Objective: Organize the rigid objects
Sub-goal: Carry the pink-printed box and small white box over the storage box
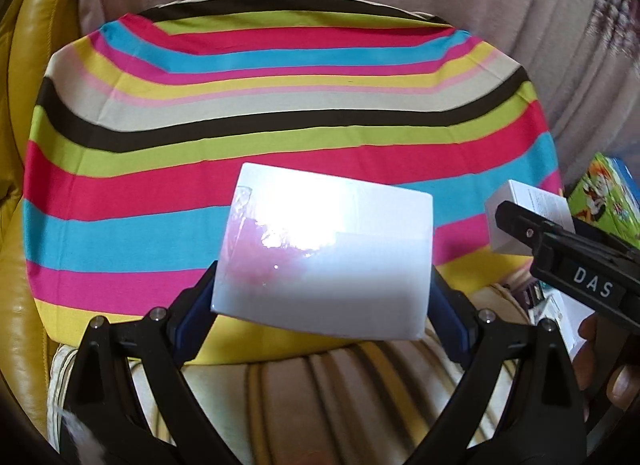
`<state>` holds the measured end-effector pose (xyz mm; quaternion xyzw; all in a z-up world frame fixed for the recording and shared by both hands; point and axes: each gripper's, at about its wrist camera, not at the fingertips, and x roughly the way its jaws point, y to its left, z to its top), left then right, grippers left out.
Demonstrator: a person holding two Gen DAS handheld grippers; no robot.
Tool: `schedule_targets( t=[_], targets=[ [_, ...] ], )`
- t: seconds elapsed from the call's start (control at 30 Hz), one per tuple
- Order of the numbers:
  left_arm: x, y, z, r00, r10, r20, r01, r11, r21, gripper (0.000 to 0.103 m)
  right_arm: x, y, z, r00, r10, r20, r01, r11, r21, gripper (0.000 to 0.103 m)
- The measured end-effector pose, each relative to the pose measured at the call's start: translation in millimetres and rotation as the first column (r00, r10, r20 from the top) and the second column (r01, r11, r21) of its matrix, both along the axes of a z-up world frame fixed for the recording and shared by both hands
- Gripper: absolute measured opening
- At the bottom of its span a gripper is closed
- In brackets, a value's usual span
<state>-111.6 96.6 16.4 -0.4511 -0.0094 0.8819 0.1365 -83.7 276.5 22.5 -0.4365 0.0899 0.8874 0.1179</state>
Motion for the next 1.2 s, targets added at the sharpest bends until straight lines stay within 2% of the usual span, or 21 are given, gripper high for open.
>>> schedule_targets(
  t=[0.4,0.77,0.97,1.2],
  targets=[
    [21.0,59.7,13.0,0.990,-0.139,-0.003,0.139,0.990,0.004,0.094,54.6,51.8,19.5,0.994,-0.104,-0.018,0.104,0.994,0.015,0.090],
    [42.5,120.5,16.9,0.958,-0.286,0.002,0.286,0.958,-0.001,0.094,106.5,103.0,22.7,0.974,-0.225,-0.012,0.225,0.973,0.056,0.090],
    [55.8,156.6,16.8,0.925,-0.379,0.015,0.379,0.925,0.001,0.094,132.5,125.0,21.2,0.961,-0.275,-0.003,0.275,0.958,0.078,0.090],
    [74.1,199.3,11.8,0.873,-0.484,0.057,0.485,0.875,0.000,0.094,160.0,147.7,20.1,0.942,-0.335,-0.003,0.334,0.938,0.092,0.090]
  ],
)
